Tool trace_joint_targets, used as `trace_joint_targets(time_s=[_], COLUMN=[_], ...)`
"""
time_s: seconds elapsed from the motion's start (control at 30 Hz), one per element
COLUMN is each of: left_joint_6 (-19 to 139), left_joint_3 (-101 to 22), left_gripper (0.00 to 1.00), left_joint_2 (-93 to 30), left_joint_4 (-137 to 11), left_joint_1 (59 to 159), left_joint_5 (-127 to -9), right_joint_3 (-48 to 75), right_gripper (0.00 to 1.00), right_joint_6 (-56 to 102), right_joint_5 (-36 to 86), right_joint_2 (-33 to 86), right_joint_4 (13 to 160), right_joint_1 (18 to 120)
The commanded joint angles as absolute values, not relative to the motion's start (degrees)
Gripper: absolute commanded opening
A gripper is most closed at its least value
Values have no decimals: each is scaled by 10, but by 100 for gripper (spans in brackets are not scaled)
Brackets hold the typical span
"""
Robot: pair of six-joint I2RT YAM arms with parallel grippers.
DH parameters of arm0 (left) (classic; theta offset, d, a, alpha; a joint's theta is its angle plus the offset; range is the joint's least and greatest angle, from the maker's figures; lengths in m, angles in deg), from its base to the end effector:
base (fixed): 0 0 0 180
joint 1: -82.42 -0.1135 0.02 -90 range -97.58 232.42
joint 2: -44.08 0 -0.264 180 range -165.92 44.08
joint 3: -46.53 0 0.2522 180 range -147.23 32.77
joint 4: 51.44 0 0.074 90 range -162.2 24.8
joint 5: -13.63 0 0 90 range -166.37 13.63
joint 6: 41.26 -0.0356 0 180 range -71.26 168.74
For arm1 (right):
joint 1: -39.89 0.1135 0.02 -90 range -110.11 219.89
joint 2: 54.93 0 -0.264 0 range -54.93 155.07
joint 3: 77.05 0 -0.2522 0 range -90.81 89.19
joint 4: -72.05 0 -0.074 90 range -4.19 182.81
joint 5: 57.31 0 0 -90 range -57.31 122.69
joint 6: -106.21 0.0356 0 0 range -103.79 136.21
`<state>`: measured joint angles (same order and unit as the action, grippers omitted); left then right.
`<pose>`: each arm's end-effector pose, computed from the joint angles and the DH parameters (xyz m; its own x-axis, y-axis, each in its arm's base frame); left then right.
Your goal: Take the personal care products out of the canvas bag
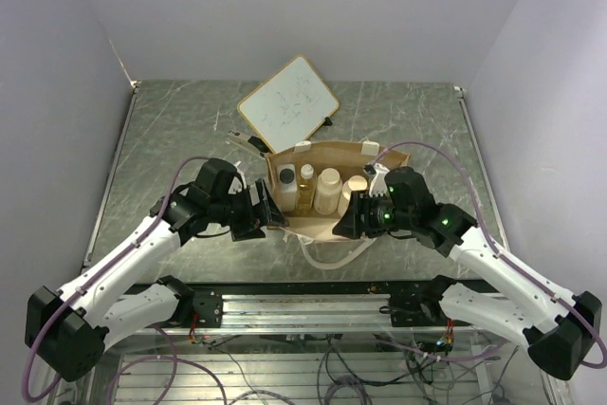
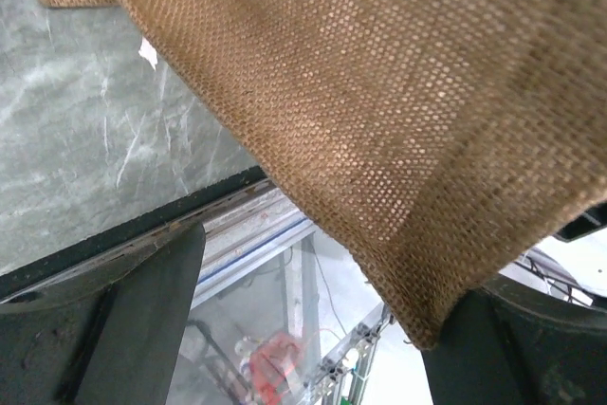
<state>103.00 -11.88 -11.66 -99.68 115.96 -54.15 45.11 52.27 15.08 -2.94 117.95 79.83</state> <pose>0.1577 -0.1207 0.2671 -0.9419 -0.2771 -0.1897 -0.0555 0.6855 -0.7259 0.1395 0.1308 0.2778 -0.8635 0.0087 -0.5042 -0.3478 0.7137 0.6080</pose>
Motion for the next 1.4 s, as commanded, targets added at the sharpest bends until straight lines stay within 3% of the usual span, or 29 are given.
trace_joint_targets(time_s=[0.0, 0.53, 0.8, 0.9, 1.37], left_joint_6=[1023, 981, 972, 975, 967], left_joint_3=[-77, -117, -142, -148, -168], left_gripper=[93, 93, 93, 93, 93], left_joint_2=[-121, -142, -160, -163, -156], left_joint_4=[-992, -1015, -1019, -1015, -1058], left_joint_1=[1161, 1161, 1159, 1159, 1160], left_joint_5=[-536, -557, -549, -550, -599], right_joint_3=[488, 224, 155, 119, 53], right_gripper=[53, 64, 85, 88, 75], right_joint_6=[524, 351, 323, 334, 534], right_joint_5=[206, 263, 349, 375, 472], right_joint_2=[-25, 146, 233, 270, 332], right_joint_4=[1194, 1235, 1210, 1213, 1247], right_joint_1=[796, 843, 866, 867, 931])
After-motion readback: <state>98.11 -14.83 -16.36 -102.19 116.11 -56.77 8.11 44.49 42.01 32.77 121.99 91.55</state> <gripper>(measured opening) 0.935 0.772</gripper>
